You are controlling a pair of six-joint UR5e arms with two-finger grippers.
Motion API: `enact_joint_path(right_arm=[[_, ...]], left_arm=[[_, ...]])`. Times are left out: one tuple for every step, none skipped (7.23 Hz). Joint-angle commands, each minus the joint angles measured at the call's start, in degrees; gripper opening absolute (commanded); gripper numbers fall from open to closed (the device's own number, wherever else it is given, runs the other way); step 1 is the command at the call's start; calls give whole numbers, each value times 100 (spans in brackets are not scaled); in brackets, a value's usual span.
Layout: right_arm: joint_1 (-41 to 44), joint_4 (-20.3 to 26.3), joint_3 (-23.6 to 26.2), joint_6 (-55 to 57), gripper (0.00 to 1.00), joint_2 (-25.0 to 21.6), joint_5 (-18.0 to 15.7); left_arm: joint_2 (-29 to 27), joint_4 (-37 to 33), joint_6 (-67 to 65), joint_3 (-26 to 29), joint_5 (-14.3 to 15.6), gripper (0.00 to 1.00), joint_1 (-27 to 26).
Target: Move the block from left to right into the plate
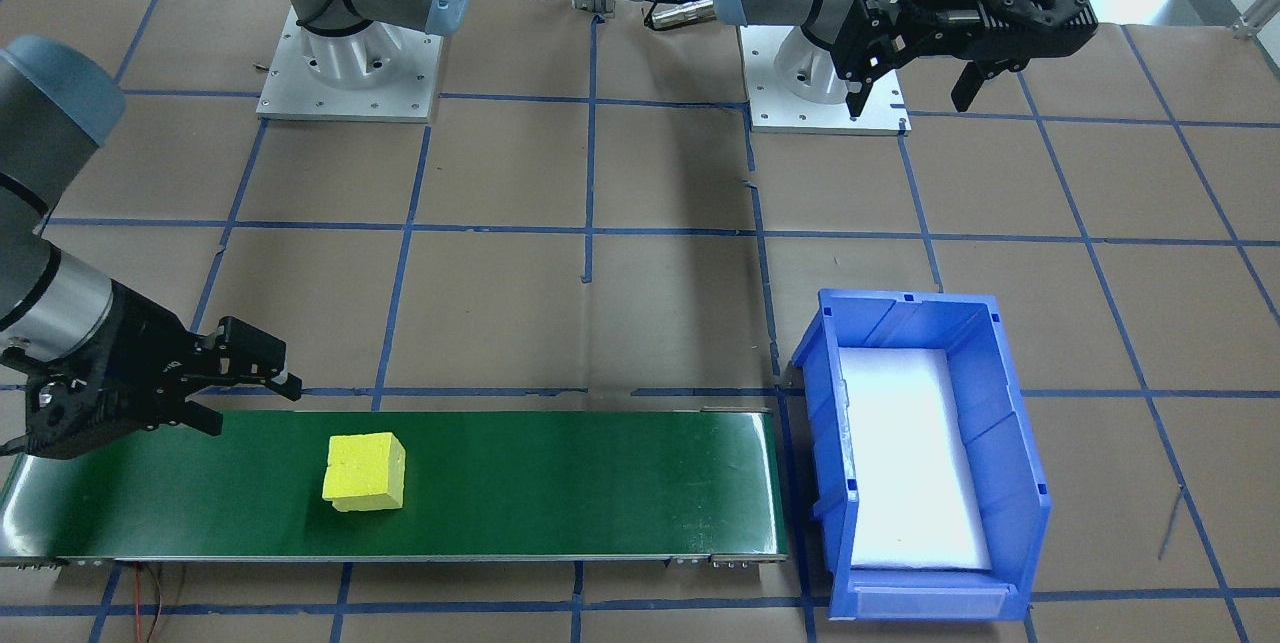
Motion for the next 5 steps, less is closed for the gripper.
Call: enact_joint_path(right_arm=[[232,-820,220,3,99,247,59],[250,-831,230,12,99,274,129],[251,-831,238,12,99,370,312],[251,-839,247,12,100,484,314],[242,-839,247,12,100,503,306]], left_arm=[[-62,257,-20,-174,5,100,12],[-88,320,-37,-183,-4,100,-14],[-97,451,-29,-183,-13,100,-15],[-115,444,6,-183,-4,100,-41],[-176,452,372,-157,31,100,-50]])
